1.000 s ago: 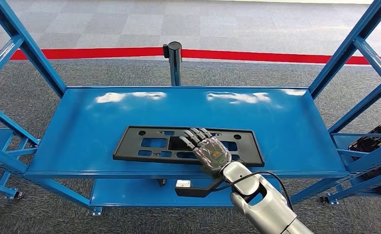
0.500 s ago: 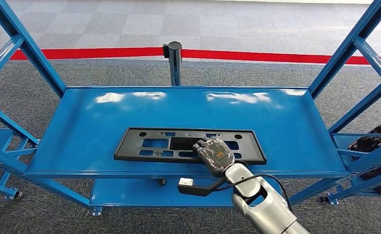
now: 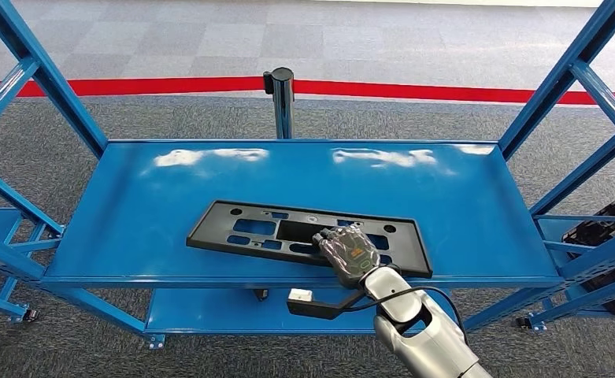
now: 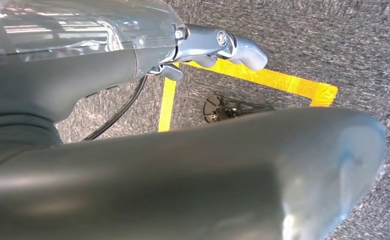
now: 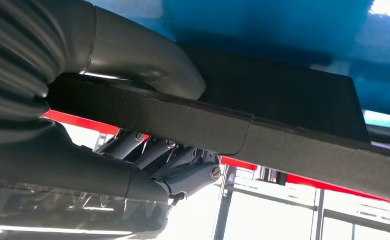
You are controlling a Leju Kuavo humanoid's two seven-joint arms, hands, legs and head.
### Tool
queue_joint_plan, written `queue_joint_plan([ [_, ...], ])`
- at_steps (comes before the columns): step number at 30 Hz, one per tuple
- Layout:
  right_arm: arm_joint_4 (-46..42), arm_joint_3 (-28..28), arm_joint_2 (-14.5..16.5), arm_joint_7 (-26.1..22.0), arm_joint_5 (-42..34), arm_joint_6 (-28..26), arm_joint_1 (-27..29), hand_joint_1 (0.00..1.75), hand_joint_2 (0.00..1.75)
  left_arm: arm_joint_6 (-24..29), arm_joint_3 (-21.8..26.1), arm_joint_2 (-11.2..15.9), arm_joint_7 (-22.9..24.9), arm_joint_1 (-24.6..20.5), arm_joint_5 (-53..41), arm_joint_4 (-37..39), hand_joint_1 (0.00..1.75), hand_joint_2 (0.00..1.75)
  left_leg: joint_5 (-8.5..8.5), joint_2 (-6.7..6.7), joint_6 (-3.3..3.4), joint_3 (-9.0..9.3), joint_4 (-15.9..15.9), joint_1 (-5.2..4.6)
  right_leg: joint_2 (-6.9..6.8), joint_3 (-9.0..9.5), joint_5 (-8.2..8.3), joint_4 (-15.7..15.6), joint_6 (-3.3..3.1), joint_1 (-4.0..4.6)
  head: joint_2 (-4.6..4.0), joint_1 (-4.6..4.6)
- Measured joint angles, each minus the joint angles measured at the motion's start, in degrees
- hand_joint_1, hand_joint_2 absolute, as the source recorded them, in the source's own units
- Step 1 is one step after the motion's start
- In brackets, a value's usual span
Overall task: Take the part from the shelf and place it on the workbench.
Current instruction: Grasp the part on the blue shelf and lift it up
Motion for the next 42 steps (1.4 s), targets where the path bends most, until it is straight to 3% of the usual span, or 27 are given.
queue_joint_plan([
  [5,-4.2,-2.6,0.0,-3.9,-7.3,0.0,1.8,1.75,1.75,-1.1,-0.1,0.0,-3.4,0.0,-0.6,0.0,0.00,0.00,0.00,0.01,0.00,0.00,0.0,0.00,0.00,-0.01,0.00,0.0,0.00,0.00,0.00,0.00],
  [9,-10.3,-5.1,-0.3,-7.3,-15.0,0.9,3.9,1.75,1.75,-2.4,-0.2,0.0,-5.9,0.2,-1.0,0.0,0.00,1.75,0.00,0.02,0.00,0.00,0.0,0.00,0.00,-0.01,0.00,0.0,0.00,0.00,0.00,0.00],
  [22,-25.4,-6.5,-1.7,-15.9,-35.7,7.8,7.6,1.75,1.75,-4.8,-1.2,0.0,-7.3,0.3,-1.9,0.0,0.00,1.75,-0.01,0.02,0.00,0.00,0.0,-0.01,0.00,-0.01,0.00,0.0,0.00,0.00,0.00,0.00],
  [36,-29.0,-2.6,-5.8,-20.9,-55.9,17.4,7.9,1.75,1.75,-6.4,-1.2,0.3,-8.1,0.4,-1.6,0.0,0.00,1.75,-0.01,0.01,0.00,0.00,0.0,-0.01,0.00,-0.01,0.00,0.0,0.00,0.00,0.00,0.00],
  [42,-29.8,-1.9,-7.1,-21.3,-59.3,18.9,8.0,1.75,1.75,-5.7,-1.2,0.5,-8.0,0.4,-1.7,0.0,0.00,1.75,-0.03,0.01,0.01,-0.01,0.0,-0.10,0.00,0.00,0.00,0.0,0.02,-0.03,0.00,0.00],
])
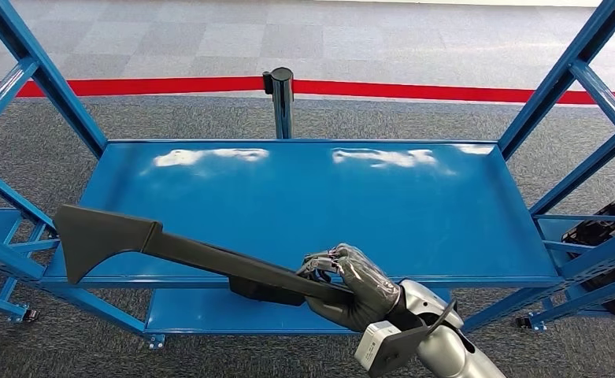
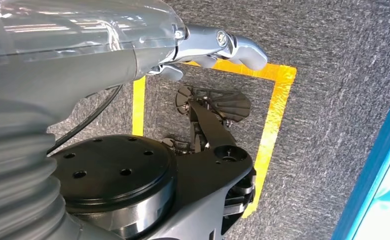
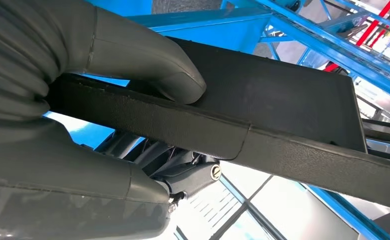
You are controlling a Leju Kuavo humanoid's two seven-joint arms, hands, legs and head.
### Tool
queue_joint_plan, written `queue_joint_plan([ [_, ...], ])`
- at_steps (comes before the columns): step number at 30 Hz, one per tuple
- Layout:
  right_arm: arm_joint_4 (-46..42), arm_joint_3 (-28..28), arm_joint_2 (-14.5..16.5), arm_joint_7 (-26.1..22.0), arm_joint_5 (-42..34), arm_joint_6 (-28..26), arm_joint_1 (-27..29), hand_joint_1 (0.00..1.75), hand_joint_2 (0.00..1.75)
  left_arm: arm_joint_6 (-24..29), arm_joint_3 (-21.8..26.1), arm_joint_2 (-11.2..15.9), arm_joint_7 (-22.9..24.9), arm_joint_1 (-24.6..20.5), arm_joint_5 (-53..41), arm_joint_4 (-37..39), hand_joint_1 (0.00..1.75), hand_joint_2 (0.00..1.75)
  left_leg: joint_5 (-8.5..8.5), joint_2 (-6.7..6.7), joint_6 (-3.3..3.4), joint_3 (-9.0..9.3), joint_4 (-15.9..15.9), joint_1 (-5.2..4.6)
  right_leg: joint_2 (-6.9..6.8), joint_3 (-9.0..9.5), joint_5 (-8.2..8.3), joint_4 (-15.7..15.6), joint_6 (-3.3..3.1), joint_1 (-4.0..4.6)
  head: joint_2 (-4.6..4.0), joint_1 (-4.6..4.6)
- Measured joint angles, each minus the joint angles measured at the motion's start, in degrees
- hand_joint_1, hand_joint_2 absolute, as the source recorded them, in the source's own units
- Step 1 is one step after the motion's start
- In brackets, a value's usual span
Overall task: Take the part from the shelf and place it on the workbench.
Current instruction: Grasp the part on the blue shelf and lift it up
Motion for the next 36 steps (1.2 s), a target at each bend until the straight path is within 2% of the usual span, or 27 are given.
queue_joint_plan([
  [7,-0.1,0.6,-0.2,-0.7,-2.7,0.9,0.0,1.75,1.75,0.2,0.0,0.1,0.3,0.0,0.1,0.0,0.00,1.75,-0.18,0.00,0.26,-0.01,0.1,-0.45,0.00,0.02,-0.08,0.0,0.20,-0.37,0.00,0.00],
  [10,-0.3,0.9,0.0,-1.1,-4.2,1.4,0.1,1.75,1.75,0.5,0.0,0.1,0.5,0.0,0.0,0.0,0.00,1.75,-0.35,0.00,0.61,0.00,0.2,-0.68,0.00,0.13,-0.13,-0.2,0.57,-0.63,0.00,0.00],
  [12,-0.3,1.0,0.0,-1.1,-5.3,2.1,0.3,1.75,1.75,0.6,0.0,0.1,0.5,0.0,0.0,0.0,0.00,1.75,-0.12,0.06,0.98,0.14,-0.2,-0.44,0.00,0.24,-0.25,-0.1,0.90,-0.66,0.00,0.00],
  [13,-0.4,1.0,0.0,-1.2,-5.9,2.4,0.3,1.75,1.75,0.6,0.0,0.1,0.5,0.0,0.0,0.0,0.00,1.75,0.08,0.14,1.16,0.25,-0.5,-0.20,0.00,-0.01,-0.84,0.5,1.05,-0.63,0.00,0.02],
  [14,-0.4,1.1,0.0,-1.3,-6.5,2.7,0.4,1.75,1.75,0.6,0.0,0.1,0.5,0.0,0.0,0.0,0.00,1.75,0.24,0.22,1.32,0.36,-0.8,0.08,0.00,-0.75,-2.04,2.2,1.16,-0.62,0.00,0.03],
  [15,-0.4,1.1,0.0,-1.4,-7.0,2.9,0.5,1.75,1.75,0.6,0.0,0.1,0.5,0.0,-0.1,0.0,0.00,1.75,0.32,0.30,1.38,0.42,-0.9,0.23,0.00,-2.10,-3.80,5.1,1.27,-0.72,0.00,0.05],
  [17,-0.4,1.1,0.0,-1.9,-7.8,3.1,0.9,1.75,1.75,0.7,0.0,0.1,0.6,0.0,-0.2,0.0,0.00,1.75,0.35,0.36,1.39,0.41,-1.0,0.40,0.00,-5.67,-7.04,12.4,1.55,-0.93,0.00,0.07],
  [18,-0.4,1.1,0.0,-2.0,-8.1,3.2,1.2,1.75,1.75,0.8,0.0,0.1,0.7,0.1,-0.2,0.0,0.00,1.75,0.36,0.37,1.33,0.40,-0.9,0.49,-0.01,-6.93,-7.50,14.9,1.71,-1.10,0.00,0.07],
  [19,-0.4,1.1,0.0,-2.2,-8.2,3.3,1.5,1.75,1.75,0.9,0.0,0.1,0.8,0.1,-0.3,0.0,0.00,1.75,0.40,0.38,1.21,0.39,-0.9,0.65,-0.01,-7.21,-6.75,15.3,1.90,-1.27,0.00,0.07],
  [20,-0.4,1.2,0.0,-2.3,-8.3,3.3,1.6,1.75,1.75,1.0,0.0,0.1,0.9,0.1,-0.4,0.1,0.00,1.75,0.44,0.37,0.98,0.38,-0.9,0.89,-0.01,-6.38,-5.00,13.5,2.13,-1.47,0.00,0.07],
  [22,-0.4,1.2,0.0,-2.5,-8.6,3.4,1.8,1.75,1.75,1.2,0.0,0.1,1.2,0.1,-0.6,0.1,0.00,1.75,0.51,0.28,0.12,0.29,-0.6,1.34,0.00,-2.66,-1.09,5.9,2.73,-1.88,0.00,0.08],
  [23,-0.5,1.2,0.1,-2.6,-8.8,3.4,1.9,1.75,1.75,1.3,-0.1,0.2,1.3,0.2,-0.7,0.2,0.00,1.75,0.60,0.19,-0.41,0.21,-0.5,1.45,0.13,-1.23,0.12,3.0,2.73,-1.91,0.00,0.08],
  [24,-0.5,1.2,0.1,-2.8,-9.0,3.7,2.0,1.75,1.75,1.5,-0.1,0.2,1.4,0.2,-0.8,0.2,0.00,1.75,0.72,0.09,-0.92,0.11,-0.4,1.40,0.27,-0.53,0.50,1.4,2.52,-1.87,0.00,0.08],
  [27,-0.6,1.1,0.3,-3.4,-10.5,4.7,2.2,1.75,1.75,1.8,-0.3,0.3,1.5,0.4,-1.0,0.2,0.00,1.75,1.28,-0.06,-2.27,-0.08,-0.5,1.45,0.50,-1.32,0.68,1.4,0.95,-1.63,0.00,0.05],
  [28,-0.7,1.1,0.3,-3.6,-11.0,5.1,2.3,1.75,1.75,1.8,-0.3,0.3,1.5,0.5,-1.0,0.2,0.00,1.75,0.67,-0.01,-2.54,-0.30,-0.1,1.60,0.45,-1.65,0.99,1.4,0.42,-1.63,0.00,0.05],
  [29,-0.7,1.1,0.4,-3.8,-11.4,5.4,2.3,1.75,1.75,1.9,-0.3,0.4,1.5,0.6,-1.0,0.2,0.00,1.75,-0.78,0.04,-2.69,-0.80,1.4,1.66,0.37,-2.01,1.33,1.4,-0.10,-1.62,0.00,0.04],
  [30,-0.7,1.1,0.5,-4.0,-11.7,5.6,2.2,1.75,1.75,1.9,-0.4,0.4,1.4,0.7,-1.0,0.2,0.00,1.75,-3.04,0.09,-2.71,-1.64,4.0,1.61,0.27,-2.35,1.68,1.4,-0.50,-1.61,0.00,0.04],
  [32,-0.8,1.2,0.6,-4.4,-12.3,6.1,2.3,1.75,1.75,1.9,-0.4,0.5,1.3,0.8,-1.0,0.2,0.00,1.75,-8.02,0.13,-2.67,-3.74,11.7,1.27,0.08,-3.15,2.32,1.4,-0.92,-1.37,0.00,0.04],
  [33,-0.8,1.2,0.7,-4.5,-12.5,6.2,2.3,1.75,1.75,2.0,-0.4,0.6,1.3,0.8,-1.0,0.2,0.00,1.75,-9.47,0.12,-2.61,-4.20,14.7,1.09,0.00,-3.57,2.66,1.5,-1.03,-1.21,0.00,0.04],
  [34,-0.8,1.2,0.8,-4.6,-12.7,6.3,2.4,1.75,1.75,2.0,-0.4,0.6,1.1,0.8,-1.1,0.2,0.00,1.75,-9.87,0.12,-2.47,-3.74,15.7,0.93,-0.04,-4.00,3.00,1.5,-1.09,-1.05,0.00,0.04],
  [35,-0.8,1.2,0.9,-4.7,-12.9,6.4,2.5,1.75,1.75,2.1,-0.4,0.7,1.0,0.8,-1.1,0.2,0.00,1.75,-9.24,0.12,-2.27,-2.19,14.4,0.79,-0.05,-4.38,3.32,1.5,-1.11,-0.93,0.00,0.03],
  [36,-0.9,1.2,1.0,-4.9,-13.0,6.4,2.5,1.75,1.75,2.2,-0.4,0.8,0.9,0.8,-1.1,0.2,0.00,1.75,-7.97,0.12,-2.00,0.31,11.0,0.63,-0.05,-4.69,3.60,1.5,-1.05,-0.86,0.00,0.03],
])
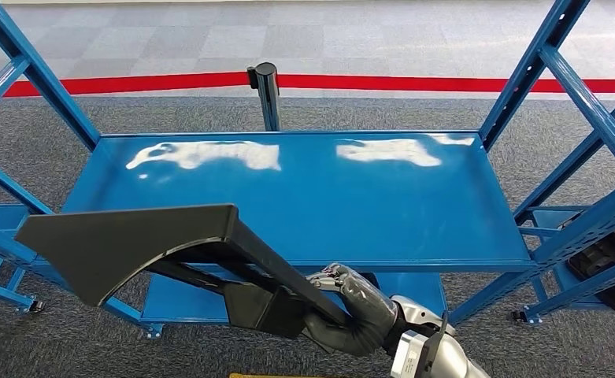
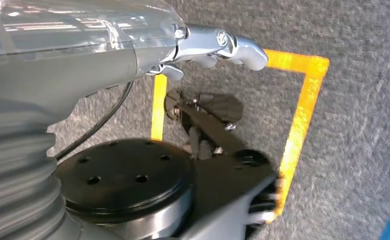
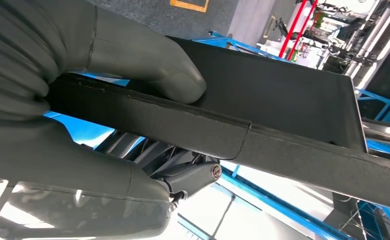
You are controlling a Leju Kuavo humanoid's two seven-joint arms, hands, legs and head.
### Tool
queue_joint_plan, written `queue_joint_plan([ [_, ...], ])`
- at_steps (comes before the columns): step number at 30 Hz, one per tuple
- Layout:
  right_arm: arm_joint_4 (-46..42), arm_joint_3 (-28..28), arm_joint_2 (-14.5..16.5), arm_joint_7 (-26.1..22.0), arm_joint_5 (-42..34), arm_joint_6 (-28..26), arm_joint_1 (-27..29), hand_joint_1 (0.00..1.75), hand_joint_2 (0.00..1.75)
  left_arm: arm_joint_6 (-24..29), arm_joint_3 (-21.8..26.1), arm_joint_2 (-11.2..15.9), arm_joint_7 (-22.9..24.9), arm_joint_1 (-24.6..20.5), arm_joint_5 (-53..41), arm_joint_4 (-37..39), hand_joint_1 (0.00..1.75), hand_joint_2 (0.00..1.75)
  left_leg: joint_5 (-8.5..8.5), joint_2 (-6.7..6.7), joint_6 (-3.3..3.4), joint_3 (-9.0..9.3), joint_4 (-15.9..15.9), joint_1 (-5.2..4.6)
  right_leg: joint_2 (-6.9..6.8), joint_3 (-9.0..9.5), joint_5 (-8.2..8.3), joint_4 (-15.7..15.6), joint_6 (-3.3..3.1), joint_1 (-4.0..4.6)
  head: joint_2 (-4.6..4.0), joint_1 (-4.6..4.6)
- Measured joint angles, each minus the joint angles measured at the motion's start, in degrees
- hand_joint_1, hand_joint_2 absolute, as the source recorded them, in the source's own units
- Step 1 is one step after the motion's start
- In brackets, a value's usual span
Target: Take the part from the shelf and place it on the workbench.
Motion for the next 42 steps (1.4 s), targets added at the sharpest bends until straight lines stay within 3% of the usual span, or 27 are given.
queue_joint_plan([
  [2,-0.2,0.0,0.1,-0.3,-0.2,0.0,0.1,1.75,1.75,0.1,0.0,0.3,-0.3,-0.1,-0.1,0.0,0.00,1.75,2.05,-0.08,0.62,5.26,-8.3,-0.39,0.01,-0.39,0.51,0.0,0.32,0.12,0.00,0.01],
  [3,-0.4,0.0,0.1,-0.4,-0.3,0.1,0.1,1.75,1.75,0.1,0.0,0.4,-0.4,-0.1,-0.1,0.0,0.00,1.75,2.57,-0.13,0.86,6.74,-10.9,-0.57,0.01,-0.50,0.78,0.0,0.59,0.19,0.00,0.01],
  [4,-0.5,0.0,0.2,-0.5,-0.4,0.1,0.2,1.75,1.75,0.2,0.0,0.6,-0.5,-0.1,-0.1,0.0,0.00,1.75,2.72,-0.19,1.08,7.28,-12.0,-0.74,0.00,-0.60,1.09,0.0,0.92,0.25,0.00,0.02],
  [7,-0.9,-0.1,0.2,-1.1,-0.8,0.1,0.8,1.75,1.75,0.3,0.0,0.8,-0.6,-0.1,-0.2,0.0,0.00,1.75,3.66,-0.04,2.14,6.48,-12.3,-0.80,-0.01,-0.99,1.30,0.0,1.92,0.20,0.00,0.02],
  [9,-1.0,-0.3,0.2,-1.4,-1.1,0.2,1.3,1.75,1.75,0.4,0.0,1.1,-0.6,-0.1,-0.2,0.0,0.00,1.75,4.69,0.26,3.01,5.47,-12.6,-0.60,-0.01,-2.25,-2.03,3.0,2.32,0.09,0.00,0.03],
  [11,-1.0,-0.4,0.1,-1.5,-1.2,0.2,1.8,1.75,1.75,0.4,0.0,1.3,-0.6,-0.1,-0.3,0.0,0.00,1.75,5.70,0.48,3.37,4.09,-12.5,-0.64,-0.02,-4.39,-7.16,9.9,2.54,0.07,0.00,0.04],
  [12,-1.0,-0.5,0.0,-1.5,-1.2,0.2,2.0,1.75,1.75,0.4,0.0,1.3,-0.6,-0.1,-0.3,0.0,0.00,1.75,6.19,0.58,3.39,3.37,-12.5,-0.68,-0.02,-5.14,-8.73,13.1,2.60,0.08,0.00,0.04],
  [13,-1.0,-0.5,-0.1,-1.5,-1.2,0.2,2.3,1.75,1.75,0.4,0.0,1.4,-0.6,-0.1,-0.3,0.0,0.00,1.75,6.66,0.66,3.37,2.66,-12.4,-0.71,-0.02,-5.12,-9.11,14.9,2.63,0.09,0.00,0.04],
  [14,-1.0,-0.5,-0.1,-1.5,-1.2,0.2,2.4,1.75,1.75,0.4,0.0,1.4,-0.6,-0.1,-0.3,0.0,0.00,1.75,7.13,0.72,3.31,2.00,-12.3,-0.72,-0.02,-4.03,-8.31,14.5,2.62,0.09,0.00,0.04],
  [15,-1.0,-0.5,-0.2,-1.5,-1.3,0.3,2.5,1.75,1.75,0.4,0.0,1.4,-0.5,-0.1,-0.3,0.0,0.00,1.75,7.58,0.76,3.20,1.43,-12.3,-0.73,-0.02,-1.90,-6.82,12.1,2.58,0.11,0.00,0.04],
  [16,-1.0,-0.5,-0.2,-1.6,-1.4,0.4,2.5,1.75,1.75,0.4,0.0,1.4,-0.5,-0.1,-0.4,0.0,0.00,1.75,8.01,0.78,3.04,0.97,-12.3,-0.73,-0.02,1.07,-5.33,8.1,2.49,0.14,0.00,0.04],
  [18,-1.1,-0.5,-0.3,-1.7,-1.7,0.6,2.6,1.75,1.75,0.4,-0.1,1.4,-0.4,-0.1,-0.7,0.0,0.00,1.75,8.82,0.76,2.55,0.34,-12.2,-0.87,-0.01,6.21,-4.19,0.2,2.15,0.39,0.00,0.03],
  [20,-1.3,-0.6,-0.5,-2.4,-2.0,0.8,2.8,1.75,1.75,0.4,-0.2,1.5,-0.1,-0.1,-1.1,0.0,0.00,1.75,9.68,0.72,1.92,0.05,-12.3,-0.93,0.01,7.61,-4.38,-2.6,1.61,0.73,0.00,0.01],
  [22,-1.3,-0.7,-0.9,-3.9,-2.1,1.0,3.2,1.75,1.75,0.4,-0.4,1.8,0.3,-0.1,-1.6,0.0,0.00,1.75,10.15,0.63,1.28,-0.27,-12.4,-0.83,-0.07,6.81,-3.59,-2.7,0.81,0.65,0.00,0.00],
  [23,-1.3,-0.7,-1.0,-4.7,-2.2,1.2,3.5,1.75,1.75,0.4,-0.6,1.9,0.4,0.0,-1.9,0.0,0.00,1.75,9.24,0.57,1.02,-0.67,-11.7,-0.75,-0.13,6.30,-3.03,-2.8,0.38,0.53,0.00,-0.01],
  [25,-1.4,-0.9,-1.2,-5.7,-2.5,1.4,3.9,1.75,1.75,0.4,-0.9,2.1,0.6,0.0,-2.3,0.0,0.00,1.75,4.60,0.48,0.64,-2.21,-7.1,-0.56,-0.23,5.04,-1.84,-2.8,-0.18,0.33,-0.01,-0.02],
  [27,-1.4,-1.2,-1.2,-6.1,-2.9,1.6,4.5,1.75,1.75,0.4,-1.2,2.4,0.5,0.0,-2.4,0.0,0.00,1.75,-0.26,0.48,0.30,-3.65,0.4,-0.50,-0.28,3.63,-0.72,-2.7,-0.38,0.36,-0.01,-0.03],
  [28,-1.4,-1.4,-1.2,-6.2,-3.1,1.7,4.7,1.75,1.75,0.3,-1.3,2.5,0.5,-0.1,-2.5,0.0,0.00,1.75,-1.12,0.48,0.18,-3.62,2.9,-0.49,-0.30,2.86,-0.16,-2.6,-0.40,0.37,-0.01,-0.03],
  [29,-1.4,-1.5,-1.2,-6.3,-3.3,1.8,4.9,1.75,1.75,0.3,-1.4,2.7,0.5,-0.1,-2.6,0.0,0.00,1.75,-0.74,0.48,0.13,-2.74,3.4,-0.46,-0.32,2.07,0.36,-2.5,-0.36,0.36,0.00,-0.03],
  [31,-1.5,-1.8,-1.3,-6.7,-3.6,2.2,5.3,1.75,1.75,0.3,-1.6,3.0,0.4,-0.1,-2.8,0.0,0.00,1.75,1.90,0.48,0.12,1.94,-1.9,-0.31,-0.31,0.51,1.22,-1.9,-0.08,0.27,0.00,-0.03],
  [33,-1.8,-2.0,-1.3,-7.1,-3.7,2.7,5.6,1.75,1.75,0.2,-1.8,3.2,0.4,-0.4,-3.0,0.0,0.00,1.75,2.76,0.33,0.26,7.19,-9.9,-0.34,-0.30,-0.66,1.91,-1.3,0.52,0.34,0.00,-0.03],
  [35,-2.2,-2.2,-1.4,-7.8,-3.6,3.2,5.7,1.75,1.75,0.2,-2.1,3.3,0.4,-0.5,-3.1,0.0,0.00,1.75,2.30,0.13,0.76,8.78,-13.2,-0.59,-0.32,-1.17,2.68,-1.1,1.19,0.43,0.00,-0.01],
  [37,-2.4,-2.2,-1.4,-8.5,-3.5,3.6,5.7,1.75,1.75,0.1,-2.3,3.4,0.4,-0.4,-3.3,0.0,0.00,1.75,2.98,0.24,1.74,8.05,-13.1,-0.71,-0.31,-1.43,3.18,-1.0,1.83,0.26,0.00,0.01],
  [38,-2.4,-2.2,-1.5,-8.8,-3.4,3.8,5.7,1.75,1.75,0.1,-2.4,3.4,0.5,-0.3,-3.3,0.0,0.00,1.75,3.51,0.38,2.32,7.55,-13.1,-0.71,-0.31,-1.82,2.31,-0.5,2.07,0.15,0.00,0.02],
  [39,-2.5,-2.2,-1.6,-9.0,-3.2,4.0,5.7,1.75,1.75,0.1,-2.5,3.5,0.5,-0.3,-3.4,0.0,0.00,1.75,4.13,0.52,2.85,6.90,-13.2,-0.65,-0.30,-2.48,0.39,1.0,2.26,0.06,0.00,0.03],
  [42,-2.7,-2.2,-1.7,-9.4,-2.8,4.3,5.7,1.75,1.75,0.1,-2.6,3.6,0.5,-0.4,-3.5,-0.1,0.00,1.75,6.12,0.75,3.55,4.32,-13.1,-0.74,-0.30,-5.17,-7.67,10.7,2.40,-0.01,0.00,0.06],
])
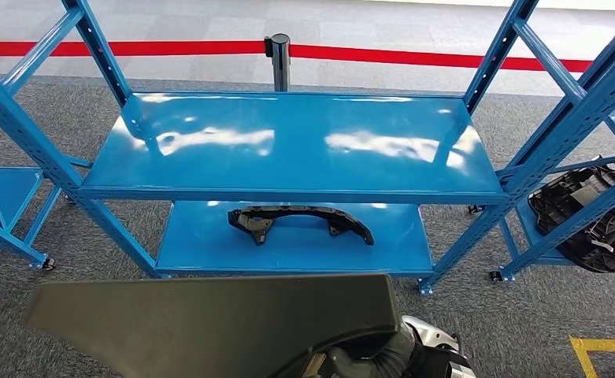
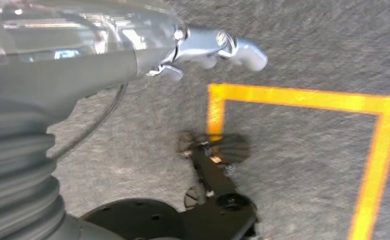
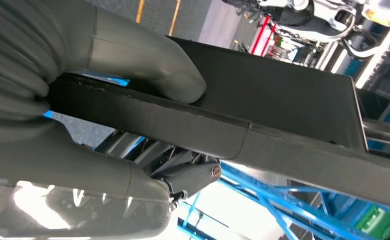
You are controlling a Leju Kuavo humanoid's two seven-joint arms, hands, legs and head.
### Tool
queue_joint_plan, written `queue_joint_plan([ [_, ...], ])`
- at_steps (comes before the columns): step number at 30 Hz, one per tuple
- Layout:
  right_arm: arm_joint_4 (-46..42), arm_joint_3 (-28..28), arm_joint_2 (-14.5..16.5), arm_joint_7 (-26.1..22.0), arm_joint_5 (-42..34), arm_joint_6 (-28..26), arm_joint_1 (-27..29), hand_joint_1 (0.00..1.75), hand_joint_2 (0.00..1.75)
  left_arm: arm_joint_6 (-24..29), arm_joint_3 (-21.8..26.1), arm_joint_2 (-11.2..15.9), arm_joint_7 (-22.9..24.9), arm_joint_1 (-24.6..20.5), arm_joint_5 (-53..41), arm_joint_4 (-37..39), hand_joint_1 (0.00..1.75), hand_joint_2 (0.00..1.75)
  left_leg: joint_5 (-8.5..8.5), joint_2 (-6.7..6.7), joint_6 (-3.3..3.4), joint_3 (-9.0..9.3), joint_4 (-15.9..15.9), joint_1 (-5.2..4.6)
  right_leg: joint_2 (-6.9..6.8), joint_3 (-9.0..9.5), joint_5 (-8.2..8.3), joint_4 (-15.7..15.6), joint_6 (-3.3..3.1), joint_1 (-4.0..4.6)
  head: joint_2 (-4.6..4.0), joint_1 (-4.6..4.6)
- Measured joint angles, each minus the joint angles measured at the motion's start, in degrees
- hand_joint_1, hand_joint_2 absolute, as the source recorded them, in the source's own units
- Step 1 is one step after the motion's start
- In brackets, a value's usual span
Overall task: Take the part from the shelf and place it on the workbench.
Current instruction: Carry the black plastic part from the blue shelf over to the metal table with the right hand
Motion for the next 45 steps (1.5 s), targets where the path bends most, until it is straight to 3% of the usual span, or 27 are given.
queue_joint_plan([
  [1,0.0,0.0,-0.1,-0.1,0.2,0.1,0.0,1.75,1.75,0.0,0.0,0.0,0.0,0.0,-0.1,0.0,0.00,1.75,0.69,0.05,0.02,-0.98,0.1,-0.08,0.00,-0.27,-0.96,2.8,0.01,0.00,0.00,0.00],
  [2,0.0,0.0,-0.2,-0.1,0.3,0.1,0.0,1.75,1.75,0.0,0.0,0.0,0.0,0.0,-0.1,0.0,0.00,1.75,1.37,0.08,0.01,-1.99,0.1,-0.16,0.00,0.23,-0.59,4.1,-0.01,0.02,0.00,0.00],
  [3,0.0,0.0,-0.3,-0.1,0.3,0.2,0.0,1.75,1.75,0.0,-0.1,0.0,0.0,0.0,-0.1,0.0,0.00,1.75,1.99,0.11,-0.04,-2.96,0.2,-0.23,0.00,1.72,0.82,3.5,-0.09,0.06,0.00,-0.01],
  [5,-0.1,0.0,-0.4,0.0,0.0,0.4,-0.1,1.75,1.75,0.0,-0.1,0.0,0.0,0.0,0.1,0.0,0.00,1.75,3.04,0.12,-0.26,-4.49,0.4,-0.32,-0.07,7.39,3.43,-2.9,-0.51,0.34,0.00,-0.01],
  [7,-0.2,-0.1,-0.4,0.2,-0.4,0.6,-0.4,1.75,1.75,0.0,-0.1,0.0,-0.1,0.0,0.3,0.0,0.00,1.75,3.86,0.30,-0.68,-5.28,0.7,-0.50,-0.27,13.27,2.85,-11.0,-1.16,0.84,0.00,-0.02],
  [9,-0.3,-0.2,-0.5,0.5,-0.8,0.7,-0.7,1.75,1.75,0.1,-0.1,0.0,-0.1,0.0,0.5,0.0,0.00,1.75,4.76,0.67,-1.29,-5.60,0.8,-0.55,-0.21,15.17,1.78,-14.6,-1.72,1.15,0.00,-0.04],
  [11,-0.3,-0.2,-0.5,0.7,-1.2,1.0,-0.6,1.75,1.75,0.1,-0.1,0.0,-0.2,0.0,0.7,0.0,0.00,1.75,4.92,0.74,-1.94,-5.91,1.0,-0.37,0.08,14.44,2.45,-14.7,-2.34,0.98,0.00,-0.06],
  [12,-0.3,-0.3,-0.6,0.8,-1.2,1.2,-0.5,1.75,1.75,0.2,-0.1,0.0,-0.1,0.0,0.8,0.0,0.00,1.75,3.76,0.54,-2.20,-6.33,2.1,-0.28,0.17,14.05,2.94,-14.8,-2.69,0.89,0.00,-0.07],
  [15,-0.3,-0.2,-0.6,1.0,-1.4,1.4,-0.5,1.75,1.75,0.2,-0.1,0.0,-0.1,0.0,0.9,0.1,0.00,1.75,-3.37,-0.10,-2.72,-9.30,12.1,-0.05,0.44,12.66,4.16,-14.7,-3.20,0.81,0.00,-0.11],
  [17,-0.3,-0.2,-0.7,1.1,-1.4,1.5,-0.4,1.75,1.75,0.2,0.0,0.0,-0.1,0.0,0.9,0.1,0.00,1.75,-5.58,-0.14,-2.92,-10.24,17.7,0.04,0.73,11.74,4.70,-14.4,-3.04,0.80,0.00,-0.13],
  [18,-0.3,-0.2,-0.7,1.2,-1.4,1.6,-0.4,1.75,1.75,0.2,0.0,0.0,-0.1,0.1,0.9,0.1,0.00,1.75,-5.06,-0.18,-2.95,-9.32,17.6,0.10,0.94,11.33,4.87,-14.2,-2.90,0.75,0.00,-0.13],
  [19,-0.3,-0.2,-0.7,1.2,-1.4,1.6,-0.4,1.75,1.75,0.2,0.0,0.0,-0.1,0.1,1.0,0.1,0.00,1.75,-3.81,-0.40,-2.96,-7.35,15.1,0.20,1.17,11.00,4.96,-14.0,-2.75,0.68,0.00,-0.13],
  [21,-0.3,-0.2,-0.7,1.4,-1.4,1.6,-0.7,1.75,1.75,0.2,0.0,0.0,0.0,0.1,1.0,0.1,0.00,1.75,-1.37,-2.20,-2.92,-2.01,6.8,0.51,1.68,10.42,4.99,-13.4,-2.40,0.57,0.00,-0.12],
  [23,-0.3,-0.2,-0.7,1.7,-1.3,1.7,-1.1,1.75,1.75,0.2,0.0,0.0,0.0,0.1,1.0,0.1,0.00,1.75,-1.07,-3.51,-2.76,0.84,1.8,0.57,2.31,9.81,5.11,-12.9,-1.83,0.56,0.00,-0.11],
  [25,-0.3,-0.2,-0.8,1.9,-1.2,1.7,-1.3,1.75,1.75,0.1,0.0,0.0,-0.1,0.1,1.0,0.1,0.00,1.75,-1.51,-2.84,-2.27,0.84,1.0,0.43,3.02,9.15,5.43,-12.7,-1.16,0.56,0.00,-0.09],
  [27,-0.3,-0.1,-0.8,2.0,-1.1,1.7,-1.4,1.75,1.75,0.1,0.0,0.0,-0.1,0.0,1.1,0.1,0.00,1.75,-1.43,-1.81,-1.56,0.66,0.6,0.55,2.59,8.26,4.80,-11.6,-0.66,0.54,0.00,-0.06],
  [29,-0.3,-0.1,-0.8,2.0,-0.9,1.7,-1.7,1.75,1.75,0.1,0.0,-0.1,-0.2,0.0,1.1,0.0,0.00,1.75,-1.22,-0.61,-1.01,0.47,0.4,0.62,1.53,5.66,2.00,-6.5,-0.38,0.46,0.00,-0.03],
  [31,-0.3,0.0,-0.8,2.1,-0.7,1.6,-1.8,1.75,1.75,0.1,0.0,-0.1,-0.2,0.0,1.1,0.0,0.00,1.75,-1.14,0.67,-0.79,0.23,0.5,0.52,1.16,1.77,-1.01,1.2,-0.25,0.38,0.00,-0.02],
  [32,-0.3,0.0,-0.8,2.2,-0.5,1.6,-1.8,1.75,1.75,0.1,0.0,-0.1,-0.2,0.0,1.1,0.0,0.00,1.75,-1.13,1.29,-0.76,0.18,0.5,0.49,1.09,0.63,-1.33,3.4,-0.23,0.37,0.00,-0.02],
  [33,-0.3,0.1,-0.8,2.2,-0.4,1.5,-1.8,1.75,1.75,0.0,0.0,-0.1,-0.3,0.0,1.1,0.0,0.00,1.75,-1.13,1.86,-0.76,0.18,0.5,0.48,0.97,0.55,-0.53,3.4,-0.22,0.37,0.00,-0.02],
  [34,-0.3,0.1,-0.8,2.3,-0.3,1.4,-1.7,1.75,1.75,0.0,0.0,-0.1,-0.3,0.0,1.0,0.0,0.00,1.75,-1.14,2.37,-0.77,0.22,0.6,0.47,0.71,1.61,1.21,1.2,-0.26,0.37,0.00,-0.02],
  [36,-0.3,0.2,-0.9,2.3,0.0,1.2,-1.8,1.75,1.75,0.0,0.0,-0.1,-0.4,-0.1,0.9,0.1,0.00,1.75,-1.23,3.25,-0.92,0.30,0.7,0.33,-1.02,5.32,4.97,-6.6,-0.39,0.56,0.00,-0.02],
  [37,-0.3,0.2,-0.9,2.3,0.1,1.1,-1.8,1.75,1.75,0.0,0.0,-0.1,-0.5,-0.2,0.9,0.1,0.00,1.75,-1.28,3.61,-1.10,0.27,0.7,0.16,-1.92,6.70,6.00,-9.7,-0.53,0.68,0.00,-0.05],
  [39,-0.4,0.2,-0.9,2.4,0.3,0.8,-1.8,1.75,1.75,0.0,0.0,-0.1,-0.5,-0.3,0.9,0.1,0.00,1.75,-1.28,4.34,-1.60,0.22,0.7,-0.17,-2.61,7.49,6.28,-12.1,-0.84,0.94,0.00,-0.11],
  [41,-0.4,0.3,-1.1,2.4,0.5,0.5,-1.5,1.75,1.75,0.0,0.0,-0.1,-0.5,-0.5,0.9,0.1,0.00,1.75,-1.35,4.68,-2.22,0.33,0.7,-0.12,-1.84,7.30,6.46,-12.2,-1.41,0.84,0.00,-0.14],
  [43,-0.6,0.3,-1.2,2.4,0.7,0.3,-1.3,1.75,1.75,0.0,0.0,-0.1,-0.6,-0.6,0.9,0.1,0.00,1.75,-3.03,2.94,-2.76,-0.36,2.9,0.07,-1.21,7.39,6.74,-12.4,-2.08,0.60,0.00,-0.15],
  [45,-0.6,0.3,-1.2,2.3,1.0,0.1,-1.2,1.75,1.75,-0.1,0.0,-0.1,-0.8,-0.5,0.8,0.1,0.00,1.75,-6.63,0.61,-3.00,-3.07,9.4,0.18,-0.52,7.41,6.87,-12.4,-2.55,0.49,0.00,-0.18],
])
